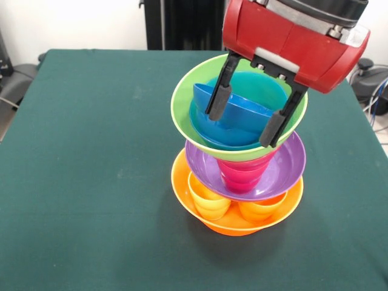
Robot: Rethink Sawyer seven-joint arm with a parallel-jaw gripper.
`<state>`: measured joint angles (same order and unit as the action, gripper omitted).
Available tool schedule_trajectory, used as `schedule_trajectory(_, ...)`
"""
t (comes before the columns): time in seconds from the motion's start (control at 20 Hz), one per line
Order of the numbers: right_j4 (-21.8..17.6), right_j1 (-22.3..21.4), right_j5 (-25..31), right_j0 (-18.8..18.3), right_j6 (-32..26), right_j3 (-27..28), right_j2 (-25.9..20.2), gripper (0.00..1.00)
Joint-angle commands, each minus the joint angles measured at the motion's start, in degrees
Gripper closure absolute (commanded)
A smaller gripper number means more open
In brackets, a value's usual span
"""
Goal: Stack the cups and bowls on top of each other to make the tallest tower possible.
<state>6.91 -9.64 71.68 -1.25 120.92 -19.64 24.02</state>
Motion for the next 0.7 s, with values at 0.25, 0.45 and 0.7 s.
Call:
schedule_trajectory(0.25, -2.7, 0.7, 0.7, -0.2, -13.0, -5.8, -4.7, 0.0)
schedule_trajectory(0.45, -2.9, 0.4, 0.0, -0.1, -12.9, -6.8, -4.8, 0.0)
schedule_trajectory(0.7, -3.9, -0.1, -1.1, -0.1, -14.4, -8.0, -4.5, 0.0)
